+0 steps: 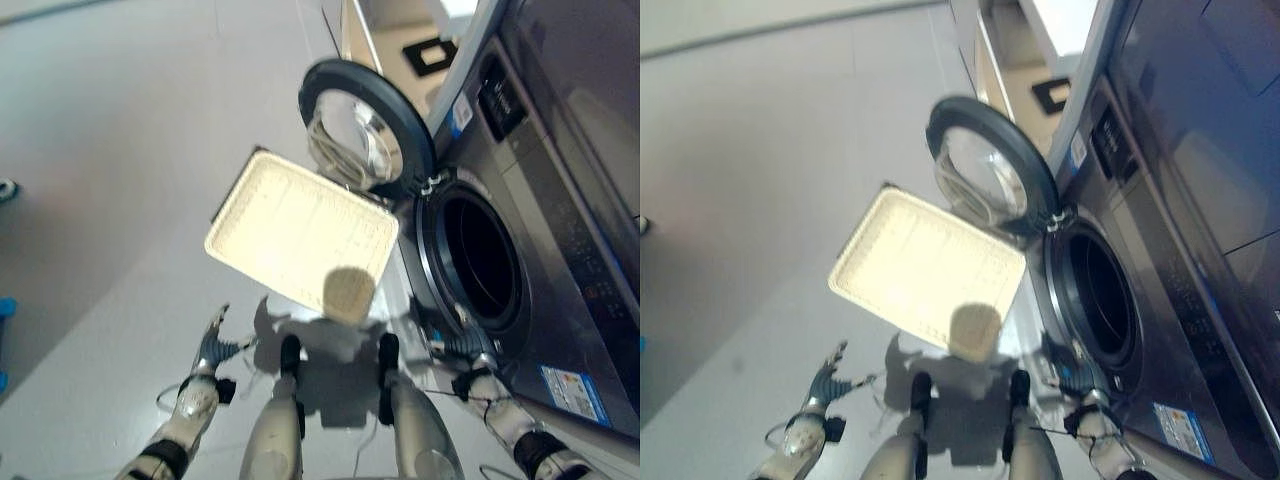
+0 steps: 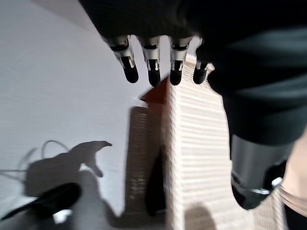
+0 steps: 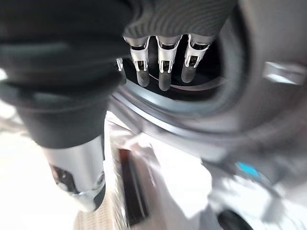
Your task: Put the clothes into the washing machine.
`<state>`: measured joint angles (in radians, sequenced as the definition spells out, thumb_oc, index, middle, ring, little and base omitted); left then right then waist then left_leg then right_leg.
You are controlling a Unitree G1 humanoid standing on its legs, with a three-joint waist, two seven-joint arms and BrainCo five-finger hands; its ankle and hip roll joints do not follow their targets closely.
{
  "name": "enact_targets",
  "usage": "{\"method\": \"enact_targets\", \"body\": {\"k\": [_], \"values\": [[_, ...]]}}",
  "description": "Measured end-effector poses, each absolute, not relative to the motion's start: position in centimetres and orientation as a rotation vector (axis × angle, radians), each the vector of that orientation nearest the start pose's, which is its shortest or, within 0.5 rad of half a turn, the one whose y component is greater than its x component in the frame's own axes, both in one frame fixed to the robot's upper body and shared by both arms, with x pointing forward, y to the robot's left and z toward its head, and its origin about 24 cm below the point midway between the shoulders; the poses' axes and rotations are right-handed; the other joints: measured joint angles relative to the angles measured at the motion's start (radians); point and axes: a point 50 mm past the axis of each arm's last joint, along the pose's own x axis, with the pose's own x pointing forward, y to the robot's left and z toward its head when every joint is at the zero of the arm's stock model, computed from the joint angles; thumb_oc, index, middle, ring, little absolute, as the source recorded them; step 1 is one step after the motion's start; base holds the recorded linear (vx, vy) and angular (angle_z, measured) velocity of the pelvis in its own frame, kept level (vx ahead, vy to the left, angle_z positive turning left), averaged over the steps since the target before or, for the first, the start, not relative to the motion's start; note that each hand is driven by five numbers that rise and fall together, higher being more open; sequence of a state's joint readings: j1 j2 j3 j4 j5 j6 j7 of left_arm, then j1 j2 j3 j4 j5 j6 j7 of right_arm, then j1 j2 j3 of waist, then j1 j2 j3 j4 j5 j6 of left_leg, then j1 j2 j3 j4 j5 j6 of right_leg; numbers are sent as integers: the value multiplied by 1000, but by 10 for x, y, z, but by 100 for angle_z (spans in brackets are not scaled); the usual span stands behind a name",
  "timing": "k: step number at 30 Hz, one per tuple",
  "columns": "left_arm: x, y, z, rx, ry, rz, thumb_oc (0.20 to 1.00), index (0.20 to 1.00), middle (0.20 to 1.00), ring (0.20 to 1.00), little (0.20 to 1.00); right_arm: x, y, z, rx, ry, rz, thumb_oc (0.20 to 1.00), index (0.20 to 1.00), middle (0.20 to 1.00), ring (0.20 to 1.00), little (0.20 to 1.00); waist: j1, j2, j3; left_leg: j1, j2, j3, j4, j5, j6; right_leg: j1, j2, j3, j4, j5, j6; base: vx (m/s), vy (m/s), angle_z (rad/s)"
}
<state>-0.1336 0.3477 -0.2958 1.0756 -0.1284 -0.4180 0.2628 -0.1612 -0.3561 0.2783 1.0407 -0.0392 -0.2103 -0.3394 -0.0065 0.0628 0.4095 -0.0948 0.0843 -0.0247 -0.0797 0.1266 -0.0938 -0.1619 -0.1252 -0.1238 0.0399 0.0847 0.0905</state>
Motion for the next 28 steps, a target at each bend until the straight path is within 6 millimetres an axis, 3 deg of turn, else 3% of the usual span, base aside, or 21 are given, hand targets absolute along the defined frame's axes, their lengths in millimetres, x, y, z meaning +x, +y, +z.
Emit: {"method": "enact_targets", "body": {"k": [2, 5, 8, 11, 14, 17, 22, 28], "values": [[163, 242, -117, 418, 641, 128, 1000, 1000, 1000, 1000, 1000, 163, -260, -122, -523, 810, -168, 1000, 1000, 1000, 1000, 1000, 1, 14, -97, 33, 0, 1, -9, -14, 2, 59, 1, -11, -55, 6, 4, 140, -35, 11], [132, 243, -136, 412, 821, 105, 1000, 1000, 1000, 1000, 1000, 129, -260, -140, -424, 987, -156, 1000, 1000, 1000, 1000, 1000, -1, 7, -161, 87, 1, -2, -9, -27, -1, 157, 4, -29, -133, 24, 3, 156, -5, 10], [108, 242, -149, 380, 976, 87, 1000, 1000, 1000, 1000, 1000, 102, -256, -152, -339, 1128, -139, 1000, 1000, 1000, 1000, 1000, 0, -5, -238, 123, 11, 2, -9, -44, -7, 193, 16, -31, -133, 11, -4, 120, 5, 1], [98, 241, -153, 387, 1045, 35, 1000, 1000, 1000, 1000, 1000, 92, -250, -157, -277, 1193, -136, 1000, 1000, 1000, 1000, 1000, 2, -17, -290, 143, 18, 7, -14, -55, -9, 218, 21, -31, -133, 3, -8, 109, 21, -4], [82, 238, -159, 344, 1131, -13, 1000, 1000, 1000, 1000, 1000, 69, -248, -163, -226, 1294, -156, 1000, 1000, 1000, 1000, 1000, 1, -20, -367, 172, 27, 28, -15, -69, -12, 245, 24, -31, -136, -16, -10, 59, 21, -1], [73, 237, -162, 320, 1176, -33, 1000, 1000, 1000, 1000, 1000, 56, -251, -165, -206, 1355, -184, 1000, 1000, 1000, 1000, 1000, -1, -18, -402, 177, 33, 53, -15, -69, -13, 247, 24, -27, -137, -16, -11, 44, 14, 0], [66, 235, -164, 285, 1208, -56, 1000, 1000, 1000, 1000, 1000, 40, -253, -166, -180, 1422, -194, 1000, 1000, 1000, 1000, 1000, -1, -12, -403, 197, 35, 64, -15, -69, -14, 260, 25, -22, -138, -17, -11, 42, 5, -3], [63, 234, -165, 256, 1226, -61, 1000, 1000, 1000, 1000, 1000, 36, -255, -166, -172, 1443, -187, 1000, 1000, 1000, 1000, 1000, -1, -13, -403, 206, 38, 78, -15, -70, -15, 262, 28, -9, -137, -17, -11, 5, -3, -5]]}}
